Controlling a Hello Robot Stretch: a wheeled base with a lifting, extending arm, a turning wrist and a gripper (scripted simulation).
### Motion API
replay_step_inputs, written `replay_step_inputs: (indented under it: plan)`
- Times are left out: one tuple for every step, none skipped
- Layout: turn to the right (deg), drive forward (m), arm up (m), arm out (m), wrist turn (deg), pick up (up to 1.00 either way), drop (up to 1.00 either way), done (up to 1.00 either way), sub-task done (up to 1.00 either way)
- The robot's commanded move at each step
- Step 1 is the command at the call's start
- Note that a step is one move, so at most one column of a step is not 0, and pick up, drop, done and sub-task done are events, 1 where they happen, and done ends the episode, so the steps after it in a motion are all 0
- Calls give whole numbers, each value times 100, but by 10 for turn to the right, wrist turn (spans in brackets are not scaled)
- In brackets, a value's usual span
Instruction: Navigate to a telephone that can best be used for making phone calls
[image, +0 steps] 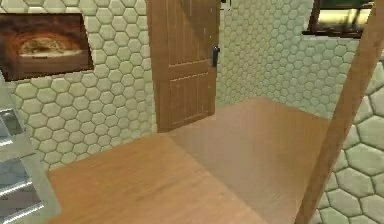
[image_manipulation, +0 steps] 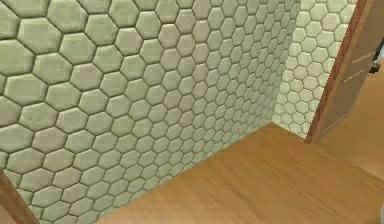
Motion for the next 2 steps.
replay_step_inputs:
  plan:
    - [-240,0,0,0,0,0,0,0,0]
    - [0,75,0,0,0,0,0,0,0]
